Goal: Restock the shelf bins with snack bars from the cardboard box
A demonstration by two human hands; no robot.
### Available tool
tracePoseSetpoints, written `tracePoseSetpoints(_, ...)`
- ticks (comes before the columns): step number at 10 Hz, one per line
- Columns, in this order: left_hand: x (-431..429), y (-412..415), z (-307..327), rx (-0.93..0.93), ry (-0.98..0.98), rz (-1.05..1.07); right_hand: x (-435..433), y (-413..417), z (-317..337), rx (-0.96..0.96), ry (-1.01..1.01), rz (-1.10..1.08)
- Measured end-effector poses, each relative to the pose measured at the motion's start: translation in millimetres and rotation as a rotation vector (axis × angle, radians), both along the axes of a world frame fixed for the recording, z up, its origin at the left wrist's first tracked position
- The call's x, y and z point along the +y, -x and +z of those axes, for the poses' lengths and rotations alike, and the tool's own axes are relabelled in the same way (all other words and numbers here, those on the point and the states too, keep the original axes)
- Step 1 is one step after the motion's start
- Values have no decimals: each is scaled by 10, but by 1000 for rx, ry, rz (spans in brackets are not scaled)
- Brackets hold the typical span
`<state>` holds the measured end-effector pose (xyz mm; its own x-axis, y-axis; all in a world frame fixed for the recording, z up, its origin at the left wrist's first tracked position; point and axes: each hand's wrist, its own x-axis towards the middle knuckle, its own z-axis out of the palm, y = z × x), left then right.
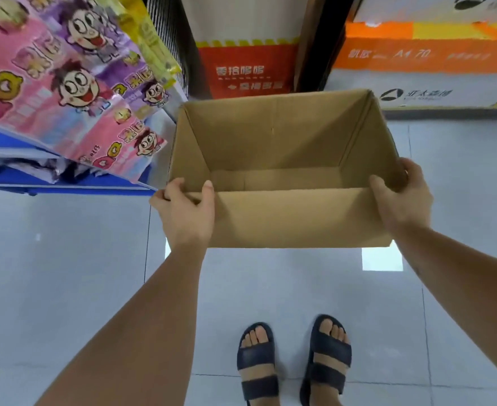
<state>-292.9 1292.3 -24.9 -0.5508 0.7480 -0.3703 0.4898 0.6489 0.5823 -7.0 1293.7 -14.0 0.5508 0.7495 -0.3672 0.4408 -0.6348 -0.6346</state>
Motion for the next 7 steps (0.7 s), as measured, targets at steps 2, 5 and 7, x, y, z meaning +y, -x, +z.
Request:
tracePoseSetpoints(2, 144, 104, -559, 34, -54, -142, 83, 43, -655, 57, -64, 31)
tracePoseSetpoints(5, 151, 197, -862, 207, 64, -306, 132, -98, -931, 115, -51, 321)
tracePoseSetpoints(7, 140, 60, -328, 327, 264, -377, 220, -115, -407, -30, 312, 378)
